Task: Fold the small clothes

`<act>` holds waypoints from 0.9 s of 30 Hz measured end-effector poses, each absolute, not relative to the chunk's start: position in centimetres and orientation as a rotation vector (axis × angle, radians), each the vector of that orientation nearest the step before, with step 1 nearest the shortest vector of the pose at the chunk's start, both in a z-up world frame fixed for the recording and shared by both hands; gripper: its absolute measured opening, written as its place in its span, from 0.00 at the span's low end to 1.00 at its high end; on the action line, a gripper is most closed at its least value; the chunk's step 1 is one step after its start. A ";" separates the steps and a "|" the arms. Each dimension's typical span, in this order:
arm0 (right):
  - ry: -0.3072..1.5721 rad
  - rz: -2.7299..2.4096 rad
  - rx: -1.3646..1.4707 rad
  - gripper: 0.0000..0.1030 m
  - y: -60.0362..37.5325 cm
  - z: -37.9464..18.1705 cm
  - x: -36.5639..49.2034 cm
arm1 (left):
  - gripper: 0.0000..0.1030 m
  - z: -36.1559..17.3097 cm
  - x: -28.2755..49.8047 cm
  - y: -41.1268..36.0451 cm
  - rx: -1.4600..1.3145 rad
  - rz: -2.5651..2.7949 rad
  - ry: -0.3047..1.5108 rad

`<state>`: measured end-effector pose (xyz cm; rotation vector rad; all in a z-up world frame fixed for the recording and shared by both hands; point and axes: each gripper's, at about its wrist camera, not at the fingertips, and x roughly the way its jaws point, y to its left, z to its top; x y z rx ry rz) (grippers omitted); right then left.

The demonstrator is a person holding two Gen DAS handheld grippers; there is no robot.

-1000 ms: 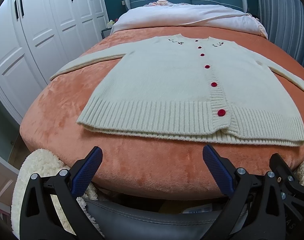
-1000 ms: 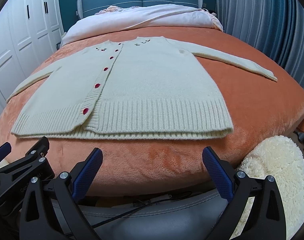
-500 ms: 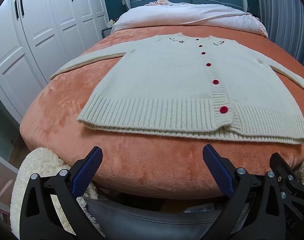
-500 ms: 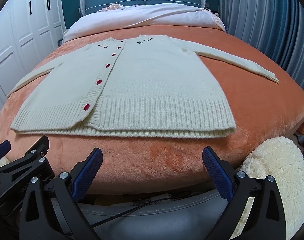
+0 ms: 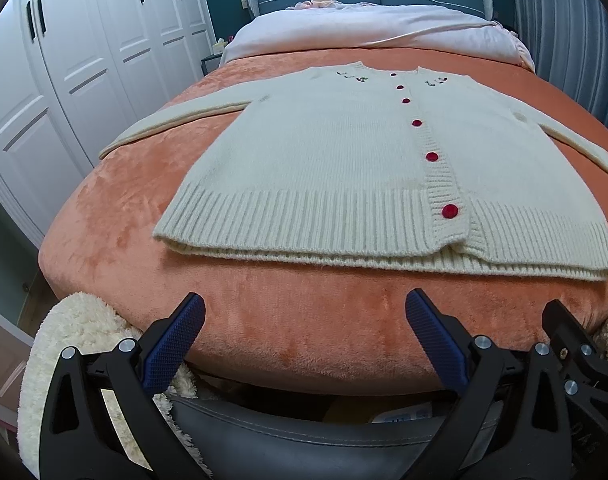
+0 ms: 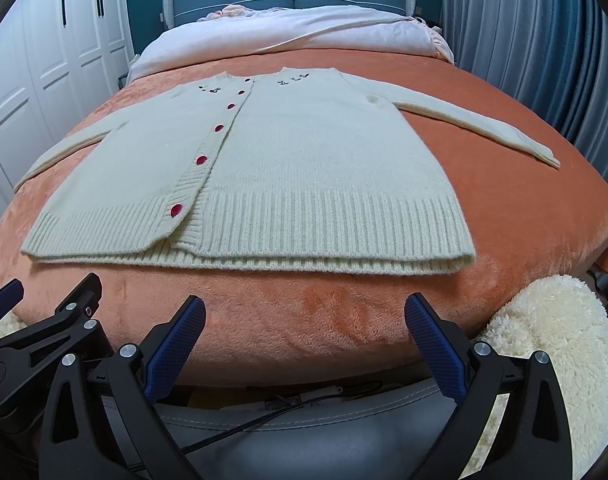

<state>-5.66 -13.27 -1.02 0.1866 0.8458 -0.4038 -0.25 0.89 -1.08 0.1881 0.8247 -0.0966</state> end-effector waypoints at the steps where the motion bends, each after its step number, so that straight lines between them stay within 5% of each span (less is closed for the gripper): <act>1: 0.845 -0.403 0.186 0.95 -13.2 -1.0 -5.7 | 0.95 -1.0 -0.3 0.8 0.189 -0.097 0.825; 27: 0.853 -0.402 0.194 0.95 -13.3 -1.3 -5.6 | 0.95 -1.2 -0.2 0.5 0.197 -0.095 0.827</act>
